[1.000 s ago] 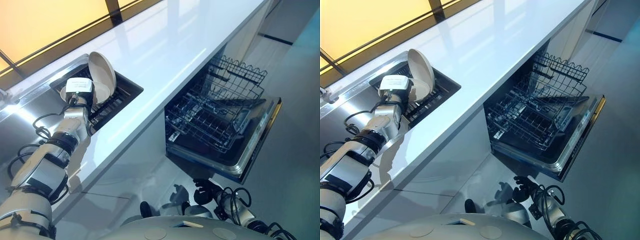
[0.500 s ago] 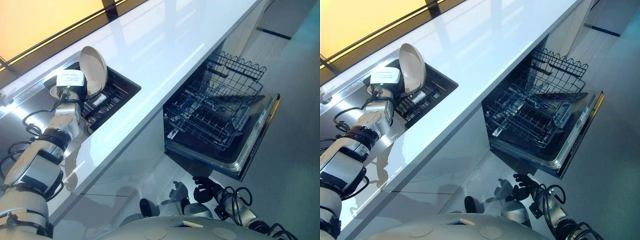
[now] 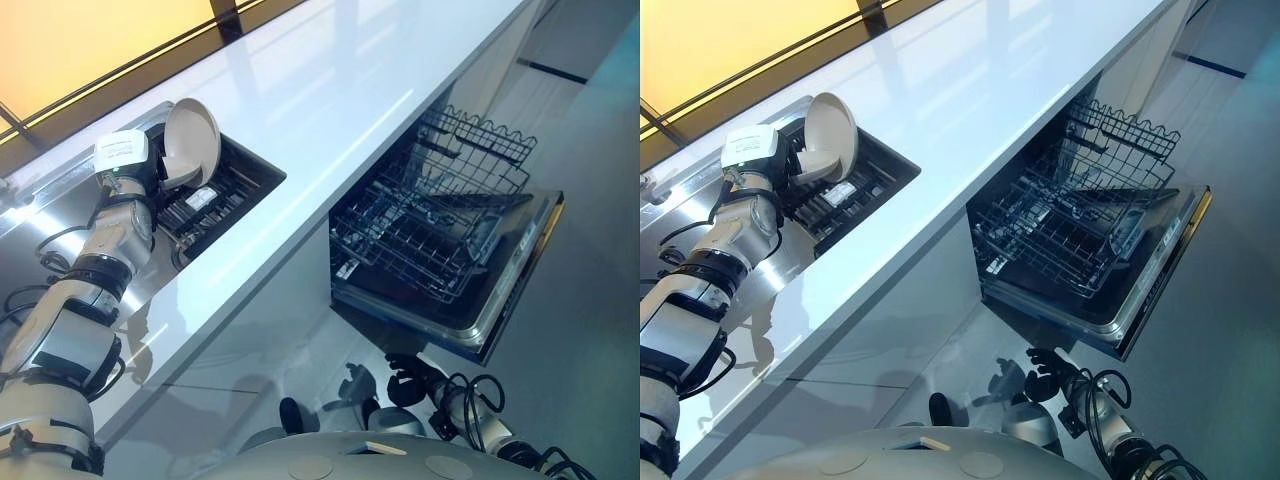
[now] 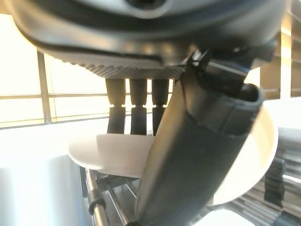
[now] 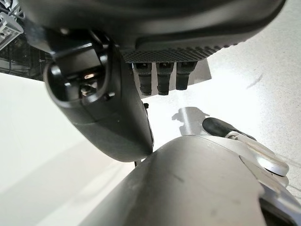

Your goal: Pick up plates and place into dishwasher.

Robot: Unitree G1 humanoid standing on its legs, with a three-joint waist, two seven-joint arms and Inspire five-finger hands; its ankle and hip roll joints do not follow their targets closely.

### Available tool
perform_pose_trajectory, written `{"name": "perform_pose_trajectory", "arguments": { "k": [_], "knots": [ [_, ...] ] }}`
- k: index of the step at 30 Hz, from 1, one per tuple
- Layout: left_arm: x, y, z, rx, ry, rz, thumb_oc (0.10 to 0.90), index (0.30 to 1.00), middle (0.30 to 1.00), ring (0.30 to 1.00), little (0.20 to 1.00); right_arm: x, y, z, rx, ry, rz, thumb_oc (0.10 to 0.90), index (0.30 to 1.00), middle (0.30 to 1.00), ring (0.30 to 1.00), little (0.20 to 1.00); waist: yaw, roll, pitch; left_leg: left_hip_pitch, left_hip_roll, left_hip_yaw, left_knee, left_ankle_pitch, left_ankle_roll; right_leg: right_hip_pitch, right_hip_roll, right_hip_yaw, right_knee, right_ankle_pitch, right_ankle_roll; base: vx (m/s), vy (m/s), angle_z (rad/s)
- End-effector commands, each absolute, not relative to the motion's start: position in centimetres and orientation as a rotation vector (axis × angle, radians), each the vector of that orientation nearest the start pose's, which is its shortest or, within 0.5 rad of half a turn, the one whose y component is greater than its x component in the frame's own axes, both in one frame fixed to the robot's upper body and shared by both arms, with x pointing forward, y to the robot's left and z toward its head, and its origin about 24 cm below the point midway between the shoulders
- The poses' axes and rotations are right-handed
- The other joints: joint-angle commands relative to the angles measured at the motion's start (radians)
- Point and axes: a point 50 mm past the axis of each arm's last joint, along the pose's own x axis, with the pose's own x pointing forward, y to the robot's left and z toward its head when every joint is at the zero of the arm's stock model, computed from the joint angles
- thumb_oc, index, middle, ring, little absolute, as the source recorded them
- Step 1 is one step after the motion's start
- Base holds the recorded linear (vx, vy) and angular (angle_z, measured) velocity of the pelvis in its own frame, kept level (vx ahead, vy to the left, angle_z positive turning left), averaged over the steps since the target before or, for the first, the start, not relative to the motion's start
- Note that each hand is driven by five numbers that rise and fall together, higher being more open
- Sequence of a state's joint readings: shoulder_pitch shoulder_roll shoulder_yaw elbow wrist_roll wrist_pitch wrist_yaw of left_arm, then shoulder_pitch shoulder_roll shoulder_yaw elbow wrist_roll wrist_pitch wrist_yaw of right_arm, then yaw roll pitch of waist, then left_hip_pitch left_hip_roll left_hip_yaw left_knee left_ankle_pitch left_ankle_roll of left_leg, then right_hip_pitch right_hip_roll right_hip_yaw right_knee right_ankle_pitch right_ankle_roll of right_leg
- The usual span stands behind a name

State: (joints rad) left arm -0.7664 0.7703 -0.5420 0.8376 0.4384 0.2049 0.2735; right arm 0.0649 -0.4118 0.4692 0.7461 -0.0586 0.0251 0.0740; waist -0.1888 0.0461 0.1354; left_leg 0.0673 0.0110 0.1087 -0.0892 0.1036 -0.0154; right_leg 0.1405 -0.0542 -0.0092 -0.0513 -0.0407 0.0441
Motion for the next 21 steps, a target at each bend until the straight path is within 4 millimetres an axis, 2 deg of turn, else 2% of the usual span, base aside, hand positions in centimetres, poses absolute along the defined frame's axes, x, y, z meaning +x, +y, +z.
{"name": "perform_pose_trajectory", "arguments": {
  "k": [1, 10, 21],
  "knots": [
    [36.5, 32.8, 22.3, 1.500, -0.083, 0.589, 0.100, 0.300, 0.300, 0.300, 0.200, 14.4, -20.8, -11.9, -0.564, 0.841, 0.407, 0.800, 0.900, 0.900, 0.900, 0.900, 0.011, -0.001, -0.078, 0.050, -0.073, -0.009, 0.011, -0.125, 0.030, -0.075, 0.046, 0.028, 0.033, 0.046, 0.045, -0.06, 0.004, 0.05],
    [34.7, 33.4, 23.5, 1.475, -0.187, 0.579, 0.100, 0.300, 0.300, 0.300, 0.200, 14.8, -21.2, -11.4, -0.577, 0.820, 0.393, 0.800, 0.900, 0.900, 0.900, 0.900, 0.038, -0.006, -0.083, 0.058, -0.071, -0.024, 0.007, -0.124, 0.028, -0.062, 0.049, 0.013, 0.029, 0.044, 0.040, -0.05, 0.010, 0.03],
    [32.5, 32.9, 25.9, 1.423, -0.373, 0.593, 0.100, 0.300, 0.300, 0.300, 0.200, 15.8, -21.5, -10.1, -0.578, 0.744, 0.351, 0.800, 0.900, 0.900, 0.900, 0.900, 0.065, -0.014, -0.088, 0.062, -0.074, -0.047, 0.002, -0.122, 0.029, -0.052, 0.047, -0.003, 0.021, 0.047, 0.035, -0.03, 0.009, 0.06]
  ]
}}
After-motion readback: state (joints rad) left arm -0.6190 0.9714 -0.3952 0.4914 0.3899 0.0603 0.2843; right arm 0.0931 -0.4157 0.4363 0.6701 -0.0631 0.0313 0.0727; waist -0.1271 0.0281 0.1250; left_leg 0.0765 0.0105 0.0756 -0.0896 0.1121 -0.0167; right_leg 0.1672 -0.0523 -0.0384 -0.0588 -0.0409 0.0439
